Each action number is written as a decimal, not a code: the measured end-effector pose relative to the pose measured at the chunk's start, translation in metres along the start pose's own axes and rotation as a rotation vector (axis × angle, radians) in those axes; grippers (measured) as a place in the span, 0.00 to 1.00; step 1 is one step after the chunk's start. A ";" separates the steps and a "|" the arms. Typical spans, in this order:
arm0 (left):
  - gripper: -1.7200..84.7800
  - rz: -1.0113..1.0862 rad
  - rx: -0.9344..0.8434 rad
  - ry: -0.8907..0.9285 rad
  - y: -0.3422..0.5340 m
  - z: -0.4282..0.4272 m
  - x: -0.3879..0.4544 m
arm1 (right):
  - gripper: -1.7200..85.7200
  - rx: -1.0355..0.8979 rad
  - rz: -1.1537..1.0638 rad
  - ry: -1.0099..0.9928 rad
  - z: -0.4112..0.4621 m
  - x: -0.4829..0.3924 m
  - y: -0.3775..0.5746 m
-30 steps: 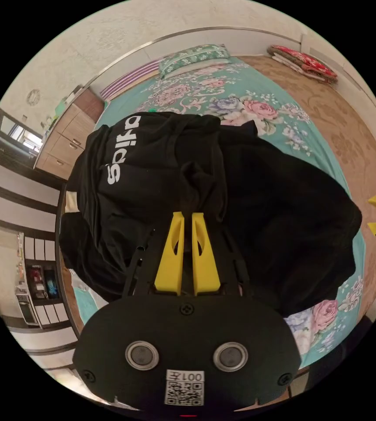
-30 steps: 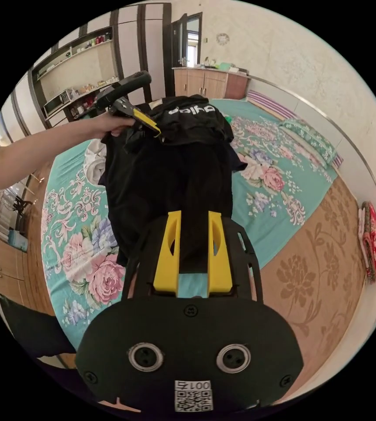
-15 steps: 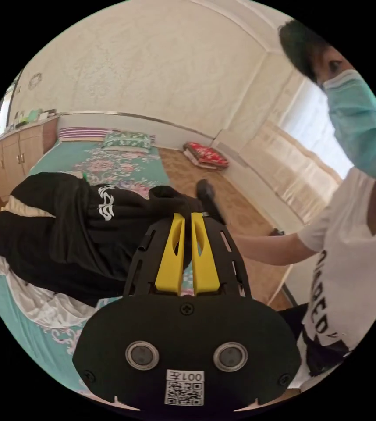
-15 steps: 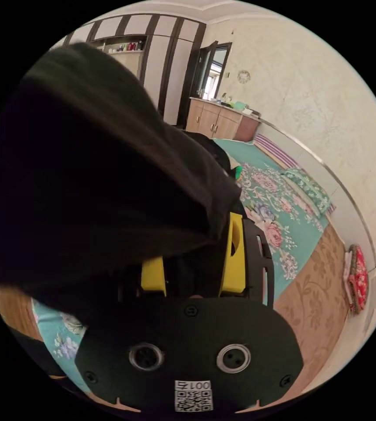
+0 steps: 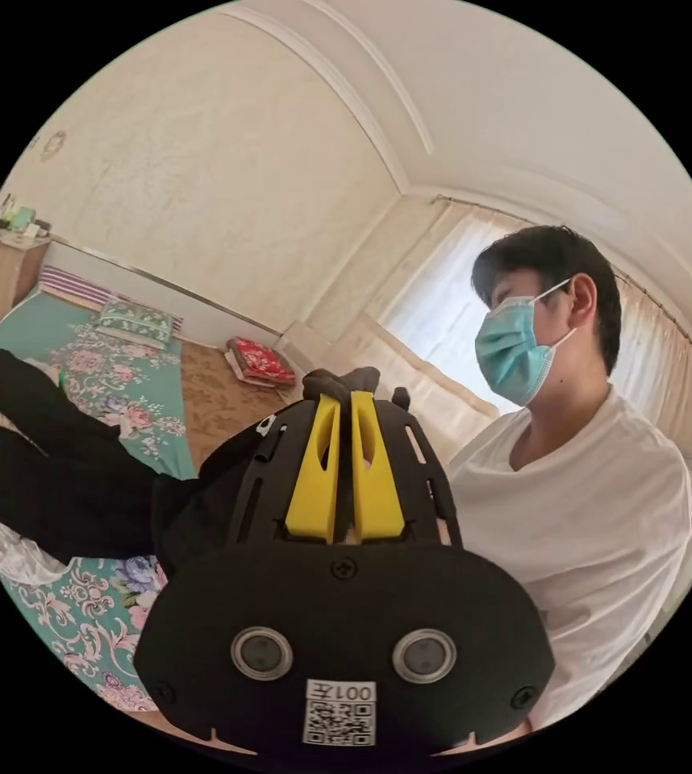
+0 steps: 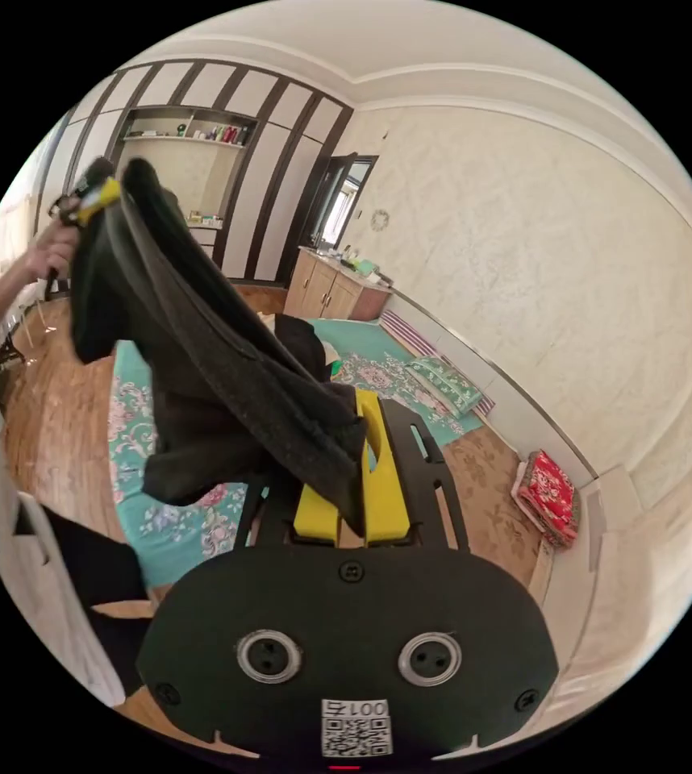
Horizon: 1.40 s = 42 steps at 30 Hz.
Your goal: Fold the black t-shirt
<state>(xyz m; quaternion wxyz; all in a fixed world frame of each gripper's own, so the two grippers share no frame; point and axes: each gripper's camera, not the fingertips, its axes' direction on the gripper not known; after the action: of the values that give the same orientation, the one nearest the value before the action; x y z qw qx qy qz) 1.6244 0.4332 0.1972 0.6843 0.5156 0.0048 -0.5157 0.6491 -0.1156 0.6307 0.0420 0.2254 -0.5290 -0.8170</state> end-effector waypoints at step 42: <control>0.01 0.034 -0.841 -0.118 0.080 0.591 -0.112 | 0.05 -0.950 -0.005 0.166 0.063 0.043 0.296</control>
<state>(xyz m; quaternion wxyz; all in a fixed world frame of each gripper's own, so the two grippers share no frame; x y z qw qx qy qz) 1.3184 0.0869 0.5904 0.8426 0.1613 0.1671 -0.4859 0.5347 -0.2051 0.8998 0.1804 0.2469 -0.0916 -0.9477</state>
